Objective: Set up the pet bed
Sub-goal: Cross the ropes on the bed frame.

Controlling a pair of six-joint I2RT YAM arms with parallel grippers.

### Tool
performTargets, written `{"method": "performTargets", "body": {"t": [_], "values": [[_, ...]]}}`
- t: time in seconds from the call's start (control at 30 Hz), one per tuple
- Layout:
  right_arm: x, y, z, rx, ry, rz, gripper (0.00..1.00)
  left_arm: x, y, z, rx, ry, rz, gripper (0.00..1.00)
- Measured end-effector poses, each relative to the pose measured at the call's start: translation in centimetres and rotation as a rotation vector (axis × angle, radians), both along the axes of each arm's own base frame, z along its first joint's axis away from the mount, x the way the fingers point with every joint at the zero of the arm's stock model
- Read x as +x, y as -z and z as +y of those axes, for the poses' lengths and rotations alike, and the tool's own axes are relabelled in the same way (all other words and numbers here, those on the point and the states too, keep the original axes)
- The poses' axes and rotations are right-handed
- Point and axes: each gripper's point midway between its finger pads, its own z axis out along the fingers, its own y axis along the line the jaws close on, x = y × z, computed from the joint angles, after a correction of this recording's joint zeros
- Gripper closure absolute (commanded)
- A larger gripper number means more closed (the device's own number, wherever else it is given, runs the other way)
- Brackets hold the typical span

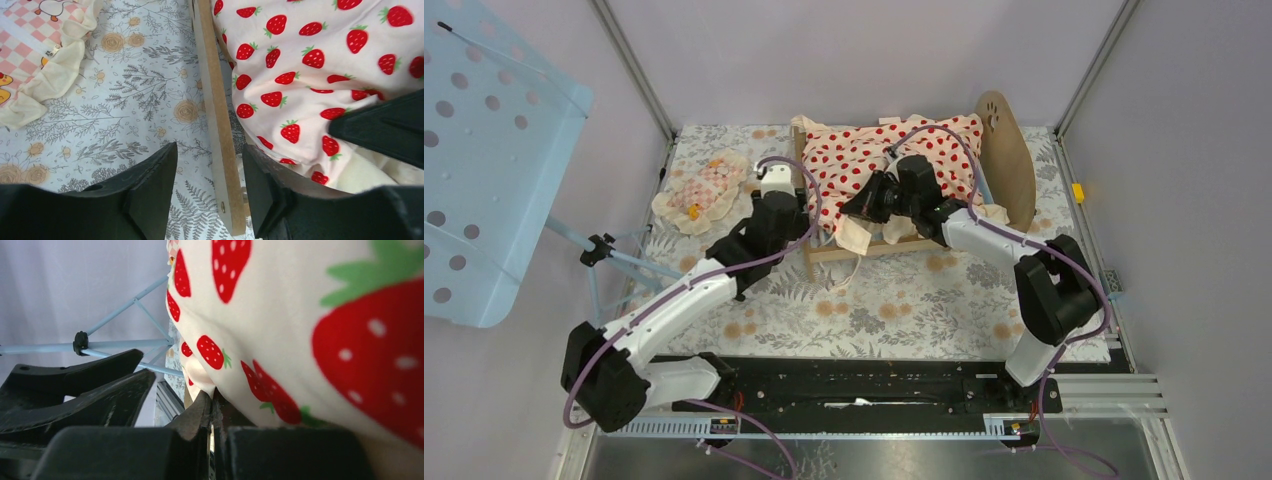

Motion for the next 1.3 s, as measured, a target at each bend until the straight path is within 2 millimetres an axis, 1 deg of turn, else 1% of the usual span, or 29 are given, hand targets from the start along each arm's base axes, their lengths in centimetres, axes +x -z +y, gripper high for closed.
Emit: {"method": "performTargets", "body": {"t": [0.17,0.27,0.33,0.5,0.57,0.7,0.87,0.93,0.97,1.07,1.2,1.23,1.3], "values": [[-0.2,0.8,1.2,-0.003,-0.006,0.026,1.00,-1.1,-1.3,0.9,-0.049,-0.016,-0.040,0.38],[-0.6,1.0,2.2,-0.013,-0.014,0.026,1.00,-1.7,-1.6,1.3,-0.066,-0.021,-0.052,0.36],[-0.9,1.1,2.7,-0.021,-0.016,0.024,1.00,-1.9,-1.6,1.4,-0.072,-0.022,-0.056,0.33],[-1.3,1.5,3.1,-0.058,-0.007,0.018,0.93,-2.2,-1.2,1.3,-0.087,-0.018,-0.045,0.27],[-1.4,1.7,3.0,-0.085,-0.003,0.008,0.88,-2.3,-0.8,1.1,-0.094,-0.005,-0.034,0.25],[-1.3,2.2,2.8,-0.145,0.005,-0.020,0.68,-2.7,-0.1,0.3,-0.118,0.028,-0.011,0.21],[-1.2,2.9,1.9,-0.220,0.004,-0.063,0.53,-3.6,1.2,-0.2,-0.150,0.070,0.017,0.18],[-1.2,2.4,1.6,-0.236,0.001,-0.089,0.49,-4.0,1.3,-0.5,-0.170,0.086,0.020,0.18],[-1.3,1.8,1.3,-0.241,-0.001,-0.110,0.47,-4.1,1.3,-0.6,-0.183,0.095,0.019,0.19],[-1.6,-1.2,0.7,-0.225,-0.009,-0.201,0.45,-4.4,1.0,-1.0,-0.213,0.114,0.011,0.22],[-2.9,-5.5,-0.6,-0.176,-0.011,-0.344,0.47,-4.5,1.5,-1.2,-0.225,0.119,0.020,0.26],[-3.4,-6.3,-1.0,-0.163,-0.012,-0.379,0.49,-4.4,1.6,-1.3,-0.224,0.118,0.025,0.27],[-4.4,-7.1,-1.9,-0.152,-0.018,-0.433,0.52,-4.4,2.1,-1.4,-0.218,0.116,0.038,0.29]]}}
